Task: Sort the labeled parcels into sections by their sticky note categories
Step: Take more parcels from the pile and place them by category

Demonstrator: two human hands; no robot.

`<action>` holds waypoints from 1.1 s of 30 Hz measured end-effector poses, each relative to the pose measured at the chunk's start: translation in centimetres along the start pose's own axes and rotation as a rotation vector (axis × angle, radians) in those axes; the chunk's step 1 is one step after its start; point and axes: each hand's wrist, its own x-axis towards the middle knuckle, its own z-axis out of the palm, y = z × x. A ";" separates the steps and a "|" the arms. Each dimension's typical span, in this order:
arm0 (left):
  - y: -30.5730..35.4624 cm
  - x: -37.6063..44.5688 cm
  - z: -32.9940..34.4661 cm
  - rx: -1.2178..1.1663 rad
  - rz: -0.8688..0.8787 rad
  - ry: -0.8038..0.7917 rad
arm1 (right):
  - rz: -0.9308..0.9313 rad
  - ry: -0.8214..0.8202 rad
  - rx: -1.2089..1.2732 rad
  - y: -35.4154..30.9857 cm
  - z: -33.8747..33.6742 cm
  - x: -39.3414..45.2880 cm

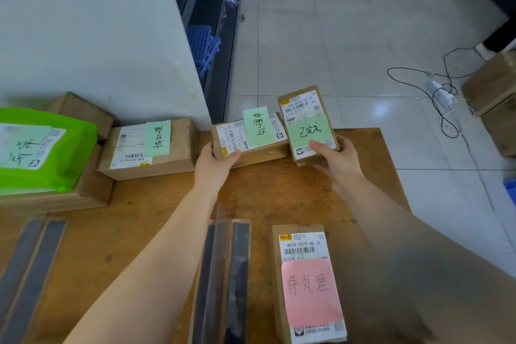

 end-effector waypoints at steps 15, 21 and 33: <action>4.1 -5.7 -2.3 -0.670 0.162 0.120 | -0.038 -0.129 0.003 -2.1 -2.1 -6.2; 4.0 -13.5 -6.7 -0.741 0.283 0.188 | -0.135 -0.205 -0.028 -3.2 -3.5 -15.0; -1.9 -35.5 -14.6 -0.828 0.404 0.455 | -0.210 -0.556 -0.007 -0.8 -8.3 -33.8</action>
